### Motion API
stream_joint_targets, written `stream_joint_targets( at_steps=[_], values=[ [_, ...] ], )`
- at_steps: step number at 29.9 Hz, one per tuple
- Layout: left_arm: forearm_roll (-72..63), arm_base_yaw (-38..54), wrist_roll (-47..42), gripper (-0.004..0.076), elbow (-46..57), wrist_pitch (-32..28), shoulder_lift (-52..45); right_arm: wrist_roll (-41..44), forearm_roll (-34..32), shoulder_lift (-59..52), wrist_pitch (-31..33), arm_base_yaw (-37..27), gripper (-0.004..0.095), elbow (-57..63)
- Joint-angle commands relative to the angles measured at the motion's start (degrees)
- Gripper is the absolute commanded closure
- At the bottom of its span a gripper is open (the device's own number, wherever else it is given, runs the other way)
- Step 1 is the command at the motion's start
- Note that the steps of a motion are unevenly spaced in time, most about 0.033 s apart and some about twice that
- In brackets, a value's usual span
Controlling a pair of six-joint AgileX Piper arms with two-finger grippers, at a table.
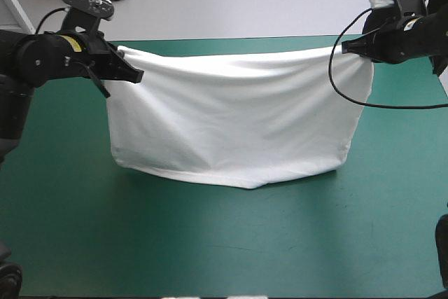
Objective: Fold the cloth
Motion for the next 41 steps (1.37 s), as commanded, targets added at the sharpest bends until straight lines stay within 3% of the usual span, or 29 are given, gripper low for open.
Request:
stream_joint_targets(
  at_steps=[1, 11, 23, 33, 38, 41],
  values=[
    [0.54, -0.16, -0.76, 0.0746, -2.62, -2.68, -4.53, 0.20, 1.29, -5.57, -0.30, -0.23, 0.0923, -4.24],
    [0.22, -0.16, -0.76, 0.0746, -5.89, -7.06, -7.66, 0.20, 5.41, -7.49, -5.05, -0.23, 0.0923, -13.43],
    [2.98, -0.16, -0.76, 0.0746, -7.36, -25.90, -0.40, -1.41, 9.23, 4.01, -12.61, -0.23, 0.0925, -24.30],
    [7.40, -0.16, 0.15, 0.0746, -20.30, -39.04, 12.32, -4.35, 13.16, 14.96, -22.86, -0.48, 0.0925, -36.09],
    [8.93, 0.56, -0.36, 0.0746, -24.37, -36.64, 17.79, -5.77, 14.46, 18.51, -22.05, -2.73, 0.0925, -36.29],
    [8.00, 1.51, -2.47, 0.0746, -24.36, -29.24, 20.11, -6.93, 14.55, 20.79, -16.67, -3.79, 0.0925, -36.17]
  ],
)
